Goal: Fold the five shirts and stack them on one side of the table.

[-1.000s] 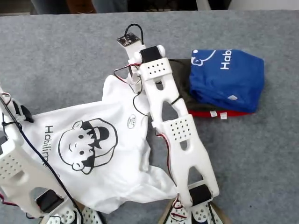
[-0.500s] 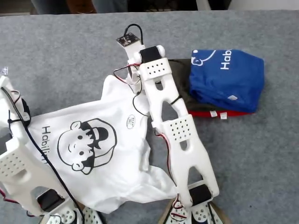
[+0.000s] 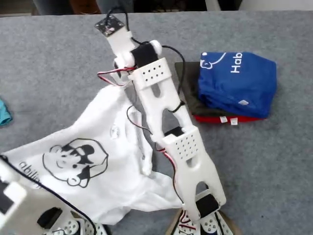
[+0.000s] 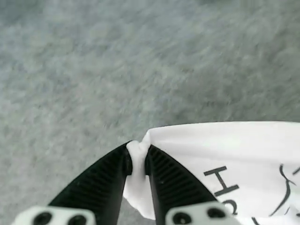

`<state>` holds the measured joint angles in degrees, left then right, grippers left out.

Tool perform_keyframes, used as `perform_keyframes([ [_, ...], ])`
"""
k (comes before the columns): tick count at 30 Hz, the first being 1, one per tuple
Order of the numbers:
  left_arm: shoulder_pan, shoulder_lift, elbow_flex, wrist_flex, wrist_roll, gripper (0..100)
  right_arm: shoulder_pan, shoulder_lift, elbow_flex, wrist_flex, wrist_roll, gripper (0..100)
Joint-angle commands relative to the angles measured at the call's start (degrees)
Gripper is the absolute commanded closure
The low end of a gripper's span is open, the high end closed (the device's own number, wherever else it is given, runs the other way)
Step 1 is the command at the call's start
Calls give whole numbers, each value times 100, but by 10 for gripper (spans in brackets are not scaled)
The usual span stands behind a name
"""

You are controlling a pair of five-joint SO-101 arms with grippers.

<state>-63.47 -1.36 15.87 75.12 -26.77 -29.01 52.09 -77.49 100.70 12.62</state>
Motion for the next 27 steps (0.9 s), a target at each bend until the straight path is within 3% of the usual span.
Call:
perform_keyframes([
  [1,-409,-730,207,255,-466,971,-114,-400,-163,18,26,733],
  [7,-356,-1002,831,404,-607,971,-589,-303,277,53,9,733],
  [12,-295,-1134,1130,378,-607,971,-923,-154,1780,-70,53,734],
  [15,-277,-1169,1138,369,-607,971,-818,84,2325,-527,62,763],
  [20,-268,-1134,1147,369,-598,971,-378,567,2396,-967,9,990],
  [27,-259,-1134,1147,369,-589,971,70,567,2334,44,325,985],
])
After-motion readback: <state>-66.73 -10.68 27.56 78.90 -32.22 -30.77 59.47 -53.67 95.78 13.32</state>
